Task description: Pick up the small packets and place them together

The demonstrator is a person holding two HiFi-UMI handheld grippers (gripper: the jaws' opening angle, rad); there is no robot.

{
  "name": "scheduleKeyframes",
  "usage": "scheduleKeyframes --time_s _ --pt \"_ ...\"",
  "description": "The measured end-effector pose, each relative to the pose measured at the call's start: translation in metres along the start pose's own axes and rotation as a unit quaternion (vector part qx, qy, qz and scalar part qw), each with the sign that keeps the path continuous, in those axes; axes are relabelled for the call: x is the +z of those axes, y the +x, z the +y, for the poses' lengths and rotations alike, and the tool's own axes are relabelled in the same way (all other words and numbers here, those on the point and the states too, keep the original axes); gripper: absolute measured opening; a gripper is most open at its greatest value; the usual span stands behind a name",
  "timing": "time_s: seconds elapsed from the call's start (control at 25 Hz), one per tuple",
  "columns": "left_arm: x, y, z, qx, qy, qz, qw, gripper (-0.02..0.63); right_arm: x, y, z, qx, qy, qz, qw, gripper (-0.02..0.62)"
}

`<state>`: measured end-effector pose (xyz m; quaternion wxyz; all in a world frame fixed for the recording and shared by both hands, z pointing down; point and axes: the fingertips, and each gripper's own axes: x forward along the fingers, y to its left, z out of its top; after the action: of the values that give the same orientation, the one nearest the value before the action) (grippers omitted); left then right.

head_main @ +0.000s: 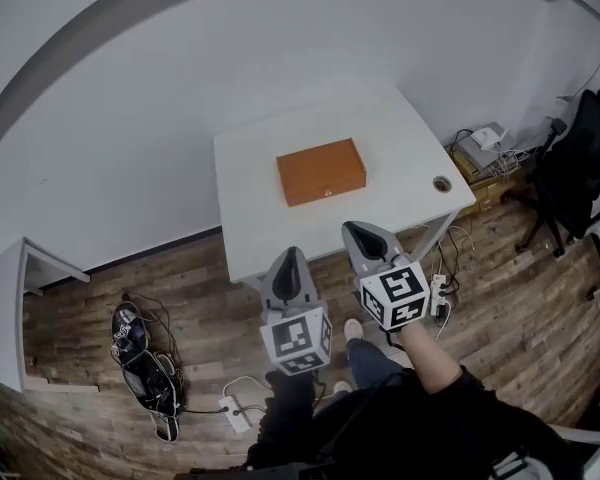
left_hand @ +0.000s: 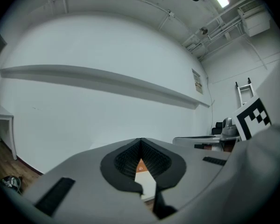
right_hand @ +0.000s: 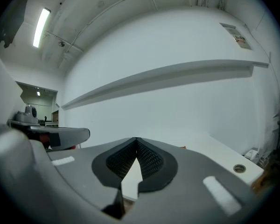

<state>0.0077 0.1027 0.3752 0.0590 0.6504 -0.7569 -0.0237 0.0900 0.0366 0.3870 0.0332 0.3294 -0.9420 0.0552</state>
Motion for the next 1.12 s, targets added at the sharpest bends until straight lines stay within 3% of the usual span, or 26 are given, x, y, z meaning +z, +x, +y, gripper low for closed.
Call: scheduleKeyframes --time_s 0.2,0.44,0.64,1.12 --pt "-0.020 0.071 0.007 0.002 0.002 0.037 0.9993 -0.002 -0.013 0.055 -0.044 0.002 0.011 0.031 0.999 0.002" --pt "-0.042 0.121 0.013 0.023 -0.020 0.073 0.9969 -0.002 -0.039 0.098 -0.080 0.016 0.015 0.082 0.996 0.002" --pt "-0.063 0.150 0.026 0.048 -0.068 0.098 0.9917 -0.002 -0.060 0.127 -0.092 0.035 -0.006 0.114 0.993 0.006" --pt "-0.083 0.196 0.047 0.033 -0.063 0.138 0.9879 -0.002 -0.114 0.173 -0.107 0.036 0.021 0.193 0.980 0.034"
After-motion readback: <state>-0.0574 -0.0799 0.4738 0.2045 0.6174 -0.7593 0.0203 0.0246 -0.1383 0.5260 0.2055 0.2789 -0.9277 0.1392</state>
